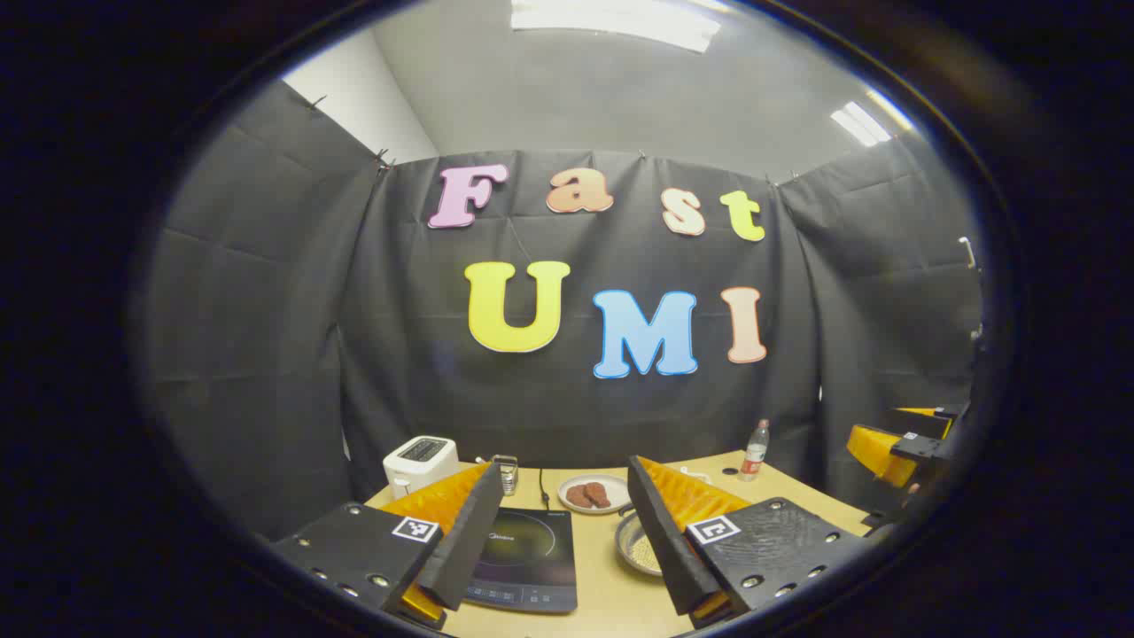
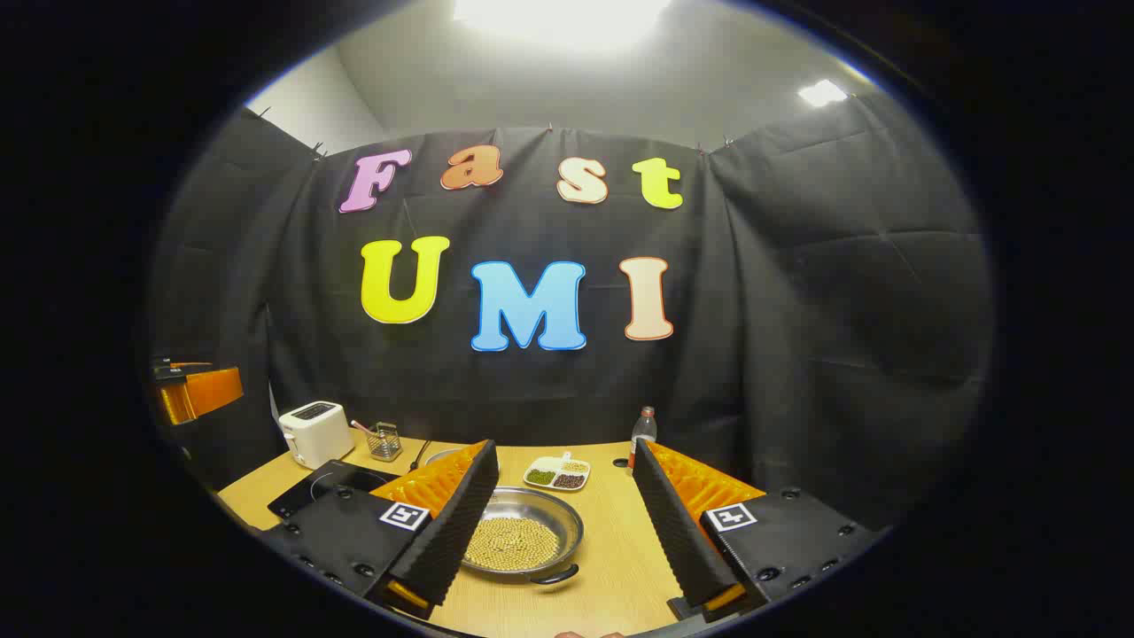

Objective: First push the handle of the pot to place it horizontally, then grasp the pot with both hands and set it on the induction cooktop.

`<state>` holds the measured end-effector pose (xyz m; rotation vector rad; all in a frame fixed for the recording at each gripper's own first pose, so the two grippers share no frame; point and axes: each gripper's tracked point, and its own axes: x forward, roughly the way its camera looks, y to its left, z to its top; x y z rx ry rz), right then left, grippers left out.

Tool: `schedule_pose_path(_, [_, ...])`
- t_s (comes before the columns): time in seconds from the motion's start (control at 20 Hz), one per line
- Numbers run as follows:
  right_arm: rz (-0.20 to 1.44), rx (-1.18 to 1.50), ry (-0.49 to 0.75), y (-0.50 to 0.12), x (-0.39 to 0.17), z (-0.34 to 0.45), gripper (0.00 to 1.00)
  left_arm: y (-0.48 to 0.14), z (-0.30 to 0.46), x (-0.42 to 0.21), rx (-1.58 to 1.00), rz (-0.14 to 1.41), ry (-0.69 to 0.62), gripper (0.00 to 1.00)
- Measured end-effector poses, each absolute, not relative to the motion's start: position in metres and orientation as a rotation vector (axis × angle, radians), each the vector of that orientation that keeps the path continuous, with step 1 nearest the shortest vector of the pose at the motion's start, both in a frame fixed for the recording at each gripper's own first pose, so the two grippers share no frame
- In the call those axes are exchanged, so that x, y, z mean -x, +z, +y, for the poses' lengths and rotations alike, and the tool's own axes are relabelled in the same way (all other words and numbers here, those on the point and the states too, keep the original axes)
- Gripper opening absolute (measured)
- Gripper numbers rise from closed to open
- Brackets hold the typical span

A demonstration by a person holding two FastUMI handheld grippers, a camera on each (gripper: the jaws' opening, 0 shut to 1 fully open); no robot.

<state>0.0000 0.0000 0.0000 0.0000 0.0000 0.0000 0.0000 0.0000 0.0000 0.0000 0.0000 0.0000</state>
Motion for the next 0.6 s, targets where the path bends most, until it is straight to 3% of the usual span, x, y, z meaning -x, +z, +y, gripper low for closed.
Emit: schedule_pose_path(0.6, [0.022,-0.012,0.015,-0.0033,0.004,0.0049,0.97,-0.0073,-0.0078,0.0016,-0.002,0.012,-0.033,0.84])
